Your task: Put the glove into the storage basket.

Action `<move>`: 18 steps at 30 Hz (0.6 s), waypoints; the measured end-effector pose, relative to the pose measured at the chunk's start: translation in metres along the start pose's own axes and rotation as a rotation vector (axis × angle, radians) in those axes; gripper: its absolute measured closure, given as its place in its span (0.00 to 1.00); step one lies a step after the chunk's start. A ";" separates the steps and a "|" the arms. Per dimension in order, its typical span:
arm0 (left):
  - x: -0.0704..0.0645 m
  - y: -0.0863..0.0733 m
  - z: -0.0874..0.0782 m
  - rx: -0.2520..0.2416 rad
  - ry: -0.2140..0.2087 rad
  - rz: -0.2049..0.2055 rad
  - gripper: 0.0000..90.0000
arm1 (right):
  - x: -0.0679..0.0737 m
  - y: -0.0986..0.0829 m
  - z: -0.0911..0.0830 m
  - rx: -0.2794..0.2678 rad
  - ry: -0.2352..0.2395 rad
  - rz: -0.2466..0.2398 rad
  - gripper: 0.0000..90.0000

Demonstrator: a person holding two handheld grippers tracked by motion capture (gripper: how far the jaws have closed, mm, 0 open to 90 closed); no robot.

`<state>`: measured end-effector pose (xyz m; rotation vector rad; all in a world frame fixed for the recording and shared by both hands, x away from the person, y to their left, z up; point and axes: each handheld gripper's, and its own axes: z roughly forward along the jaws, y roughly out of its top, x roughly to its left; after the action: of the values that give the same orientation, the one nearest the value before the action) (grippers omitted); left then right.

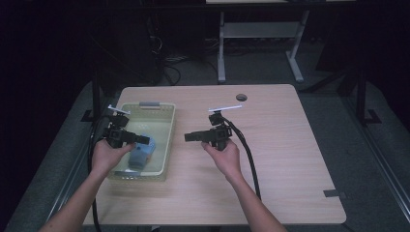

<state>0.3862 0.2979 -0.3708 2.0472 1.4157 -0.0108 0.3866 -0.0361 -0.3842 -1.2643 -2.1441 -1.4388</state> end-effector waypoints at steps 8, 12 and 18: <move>-0.005 0.001 -0.004 -0.047 -0.063 -0.005 0.56 | -0.008 -0.002 -0.014 -0.015 -0.019 0.018 0.61; -0.011 0.002 -0.004 -0.060 -0.072 -0.002 0.55 | -0.012 -0.005 -0.020 -0.024 -0.027 0.028 0.60; -0.016 0.004 0.000 -0.071 -0.089 0.009 0.54 | -0.016 -0.007 -0.029 -0.032 -0.036 0.035 0.59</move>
<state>0.3825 0.2837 -0.3628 1.9710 1.3337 -0.0470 0.3834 -0.0697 -0.3851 -1.3425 -2.1187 -1.4524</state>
